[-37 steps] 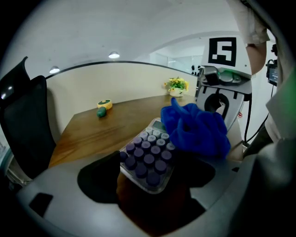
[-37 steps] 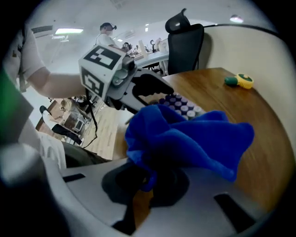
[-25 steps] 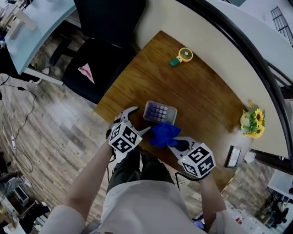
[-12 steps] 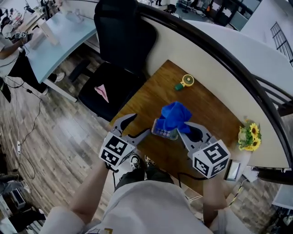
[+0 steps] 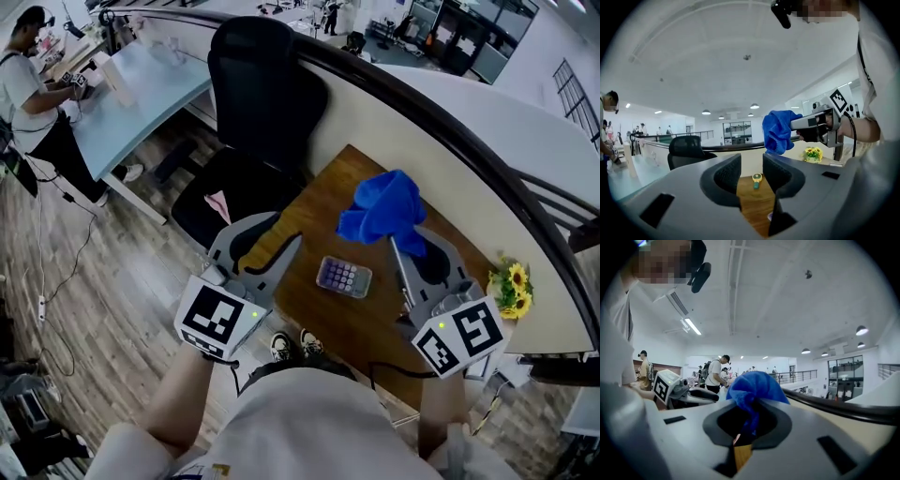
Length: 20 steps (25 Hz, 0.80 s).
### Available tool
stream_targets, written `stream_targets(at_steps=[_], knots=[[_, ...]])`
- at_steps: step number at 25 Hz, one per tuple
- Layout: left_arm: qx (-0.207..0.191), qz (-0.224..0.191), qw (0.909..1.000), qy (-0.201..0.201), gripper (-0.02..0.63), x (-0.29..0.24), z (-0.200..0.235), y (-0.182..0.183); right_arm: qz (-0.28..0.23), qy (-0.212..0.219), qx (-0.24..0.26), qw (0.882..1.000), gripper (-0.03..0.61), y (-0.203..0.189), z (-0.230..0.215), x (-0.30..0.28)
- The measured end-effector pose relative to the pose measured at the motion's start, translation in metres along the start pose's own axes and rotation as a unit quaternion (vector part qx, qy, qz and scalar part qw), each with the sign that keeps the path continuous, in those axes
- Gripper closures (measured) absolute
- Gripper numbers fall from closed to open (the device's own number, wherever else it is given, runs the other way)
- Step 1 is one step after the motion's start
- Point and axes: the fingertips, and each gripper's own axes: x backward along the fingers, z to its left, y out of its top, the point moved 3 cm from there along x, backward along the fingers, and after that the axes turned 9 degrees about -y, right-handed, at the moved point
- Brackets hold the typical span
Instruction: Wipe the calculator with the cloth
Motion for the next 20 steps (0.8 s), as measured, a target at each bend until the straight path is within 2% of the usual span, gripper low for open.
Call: stream_targets(at_steps=[5,11,15,20], knots=[[-0.032,-0.030,0.9989,0.019,0.482,0.019,-0.002,0.035,-0.049,-0.031,-0.009,0.998,0.552,0.030,-0.002,0.021],[-0.045,-0.031,0.9979,0.035,0.525,0.033,-0.008,0.044,-0.078,-0.065,-0.012,0.995,0.551,0.044,-0.009,0.048],[-0.050,-0.020,0.9976,0.044,0.540,0.037,-0.011,0.037,-0.064,-0.076,0.003,0.995,0.551,0.037,-0.011,0.058],[-0.027,-0.016,0.9981,0.053,0.579,0.040,-0.014,0.022,-0.019,-0.075,0.035,0.996,0.552,0.012,-0.003,0.063]])
